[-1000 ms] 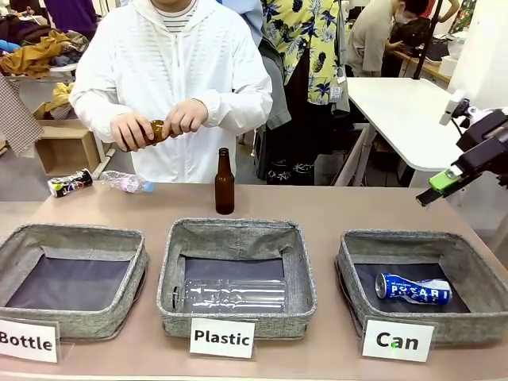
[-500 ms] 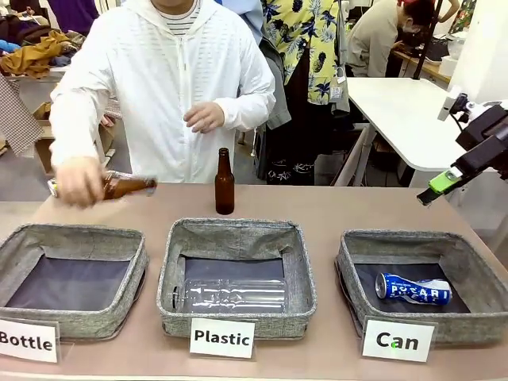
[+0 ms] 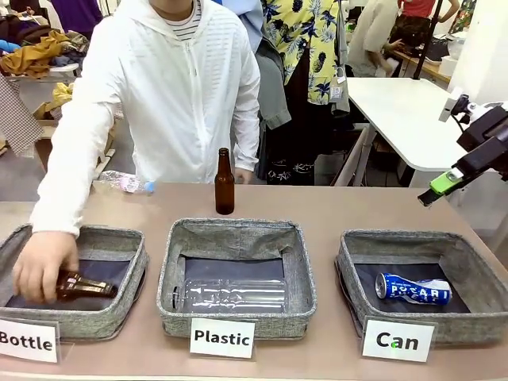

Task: Sort the can waste into the basket.
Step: Pick up the can waste from the table and place it in the right Fabric basket.

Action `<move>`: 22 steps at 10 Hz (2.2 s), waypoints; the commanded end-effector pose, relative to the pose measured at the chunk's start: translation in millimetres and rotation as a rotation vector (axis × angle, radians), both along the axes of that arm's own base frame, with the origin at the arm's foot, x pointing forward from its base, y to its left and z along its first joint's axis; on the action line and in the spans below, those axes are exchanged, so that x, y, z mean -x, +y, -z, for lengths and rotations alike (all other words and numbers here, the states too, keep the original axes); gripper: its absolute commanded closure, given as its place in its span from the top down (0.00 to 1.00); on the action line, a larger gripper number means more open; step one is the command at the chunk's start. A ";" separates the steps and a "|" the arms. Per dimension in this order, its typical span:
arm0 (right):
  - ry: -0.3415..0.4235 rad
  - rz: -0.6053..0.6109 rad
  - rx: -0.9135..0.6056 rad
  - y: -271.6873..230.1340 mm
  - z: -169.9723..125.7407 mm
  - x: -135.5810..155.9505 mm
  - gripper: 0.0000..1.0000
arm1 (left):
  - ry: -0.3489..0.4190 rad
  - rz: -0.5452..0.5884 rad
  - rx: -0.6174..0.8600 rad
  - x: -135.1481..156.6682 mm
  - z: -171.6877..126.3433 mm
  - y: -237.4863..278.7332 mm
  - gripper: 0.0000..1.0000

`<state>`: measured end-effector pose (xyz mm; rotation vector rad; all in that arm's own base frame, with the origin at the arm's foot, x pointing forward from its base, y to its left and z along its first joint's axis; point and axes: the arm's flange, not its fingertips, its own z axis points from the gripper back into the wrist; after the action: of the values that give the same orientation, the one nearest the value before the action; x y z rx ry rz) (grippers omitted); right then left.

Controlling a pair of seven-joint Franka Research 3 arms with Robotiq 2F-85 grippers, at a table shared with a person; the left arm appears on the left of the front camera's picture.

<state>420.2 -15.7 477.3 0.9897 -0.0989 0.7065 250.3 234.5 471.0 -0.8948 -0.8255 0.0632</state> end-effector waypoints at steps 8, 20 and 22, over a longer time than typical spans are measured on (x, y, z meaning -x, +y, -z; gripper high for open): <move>-0.029 -0.004 0.002 -0.1 3.4 1.6 1.00 | -0.038 -0.226 -0.114 31.8 -61.3 103.1 1.00; -0.029 -0.004 0.002 -0.1 3.4 1.6 1.00 | -0.031 0.212 -0.774 -178.4 -50.9 -70.9 1.00; -0.029 -0.004 0.002 -0.1 3.4 1.6 1.00 | -0.028 0.217 -0.684 -180.4 -51.1 -83.3 1.00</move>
<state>420.2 -15.4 476.6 0.9887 -0.1005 0.7097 430.5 161.0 523.5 -0.2634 -0.6874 -0.3869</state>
